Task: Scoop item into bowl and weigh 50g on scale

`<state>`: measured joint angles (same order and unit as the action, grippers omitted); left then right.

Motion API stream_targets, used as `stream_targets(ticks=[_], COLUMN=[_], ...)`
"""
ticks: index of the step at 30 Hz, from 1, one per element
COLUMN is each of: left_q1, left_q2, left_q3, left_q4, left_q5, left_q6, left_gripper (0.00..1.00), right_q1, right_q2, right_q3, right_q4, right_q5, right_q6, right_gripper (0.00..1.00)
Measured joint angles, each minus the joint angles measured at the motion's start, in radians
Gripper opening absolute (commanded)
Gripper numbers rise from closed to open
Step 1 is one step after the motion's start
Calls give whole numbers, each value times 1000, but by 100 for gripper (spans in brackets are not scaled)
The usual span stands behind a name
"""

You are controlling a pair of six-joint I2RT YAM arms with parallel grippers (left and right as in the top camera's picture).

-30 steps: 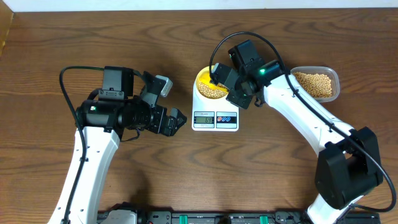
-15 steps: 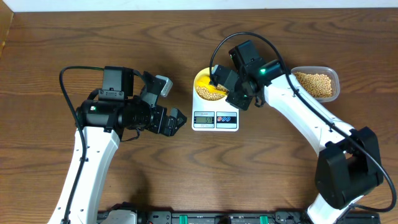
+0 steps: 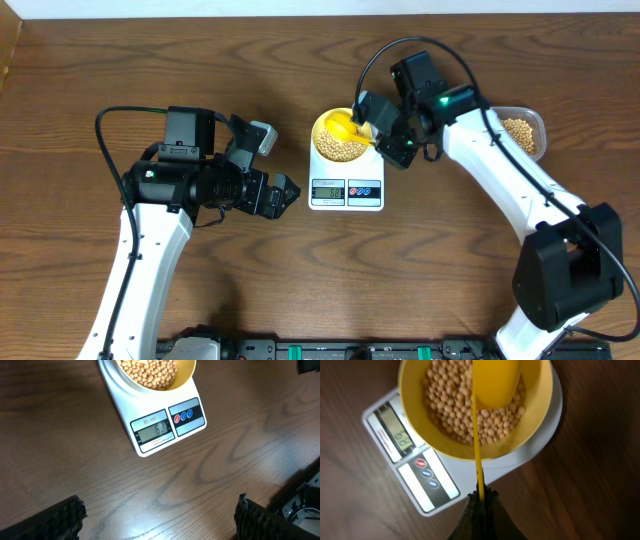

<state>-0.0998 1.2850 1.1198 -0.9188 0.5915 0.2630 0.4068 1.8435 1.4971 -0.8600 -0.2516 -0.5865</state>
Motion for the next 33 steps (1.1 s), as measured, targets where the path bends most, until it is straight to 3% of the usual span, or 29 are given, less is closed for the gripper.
stream_targets(ticks=[11, 33], left_q1=[0, 0], left_q2=[0, 0], left_q3=[0, 0], left_q4=[0, 0], left_q5=[0, 0], left_q6=[0, 0], left_gripper=[98, 98], right_q1=[-106, -21], right_q2=[0, 2], right_q3=[59, 58], right_q4=[-100, -36], right_q5=[-212, 25], right_q6=[3, -5], right_gripper=[1, 1])
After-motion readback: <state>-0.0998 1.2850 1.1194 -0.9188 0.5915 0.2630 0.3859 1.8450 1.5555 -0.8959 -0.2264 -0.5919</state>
